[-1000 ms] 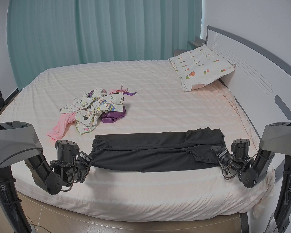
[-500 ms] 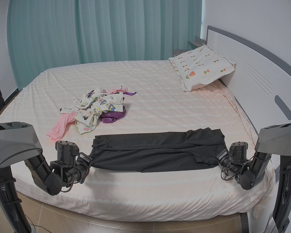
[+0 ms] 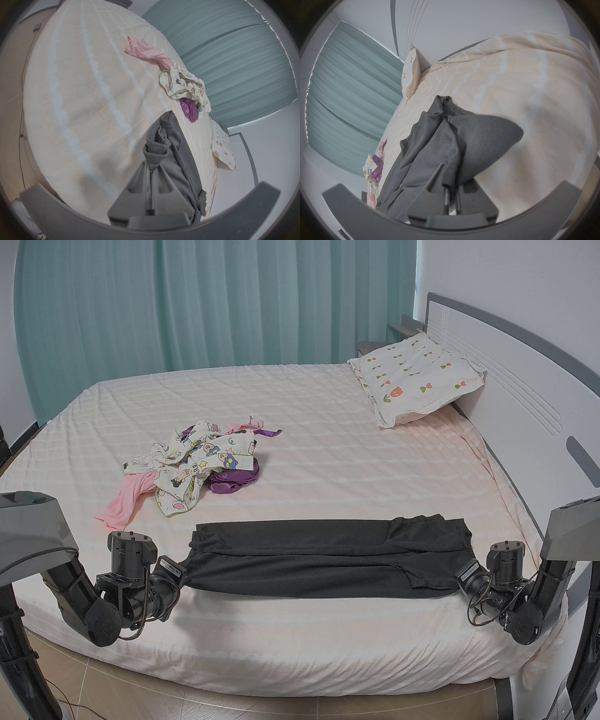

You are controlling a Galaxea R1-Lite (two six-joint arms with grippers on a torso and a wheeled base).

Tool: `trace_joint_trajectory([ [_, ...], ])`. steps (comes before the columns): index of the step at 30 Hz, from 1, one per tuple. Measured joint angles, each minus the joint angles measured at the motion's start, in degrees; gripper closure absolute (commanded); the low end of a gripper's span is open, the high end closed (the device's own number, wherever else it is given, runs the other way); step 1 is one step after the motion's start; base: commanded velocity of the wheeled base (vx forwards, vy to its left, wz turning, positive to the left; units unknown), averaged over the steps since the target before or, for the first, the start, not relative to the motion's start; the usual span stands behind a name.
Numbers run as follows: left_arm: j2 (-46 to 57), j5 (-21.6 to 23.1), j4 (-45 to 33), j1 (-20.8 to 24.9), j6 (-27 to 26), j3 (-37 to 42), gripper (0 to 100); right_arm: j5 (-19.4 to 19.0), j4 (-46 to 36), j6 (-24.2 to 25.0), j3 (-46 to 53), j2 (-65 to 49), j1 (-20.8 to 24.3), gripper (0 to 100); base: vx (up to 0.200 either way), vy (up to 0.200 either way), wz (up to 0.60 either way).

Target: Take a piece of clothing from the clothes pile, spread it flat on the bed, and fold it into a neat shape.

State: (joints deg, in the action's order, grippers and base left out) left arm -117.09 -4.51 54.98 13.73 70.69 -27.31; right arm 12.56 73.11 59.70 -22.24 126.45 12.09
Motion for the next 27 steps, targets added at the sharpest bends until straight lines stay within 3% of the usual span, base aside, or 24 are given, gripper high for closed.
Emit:
trace_joint_trajectory([
  [19, 2.4, 0.2, 0.1, 1.1, -0.3, 8.5, 100, -1.3, 12.9, -0.5, 15.3, -0.7, 1.3, 100, 0.0, 0.0, 0.0],
  [20, 2.4, 0.4, 0.2, 1.2, -0.2, 9.1, 0, -1.4, 13.3, -0.5, 15.9, -0.6, 1.4, 0, 0.0, 0.0, 0.0],
  [27, 2.4, 0.6, 0.2, 1.7, 0.0, 10.5, 0, -2.0, 15.8, -1.4, 18.8, -0.4, 1.8, 0, 0.0, 0.0, 0.0],
])
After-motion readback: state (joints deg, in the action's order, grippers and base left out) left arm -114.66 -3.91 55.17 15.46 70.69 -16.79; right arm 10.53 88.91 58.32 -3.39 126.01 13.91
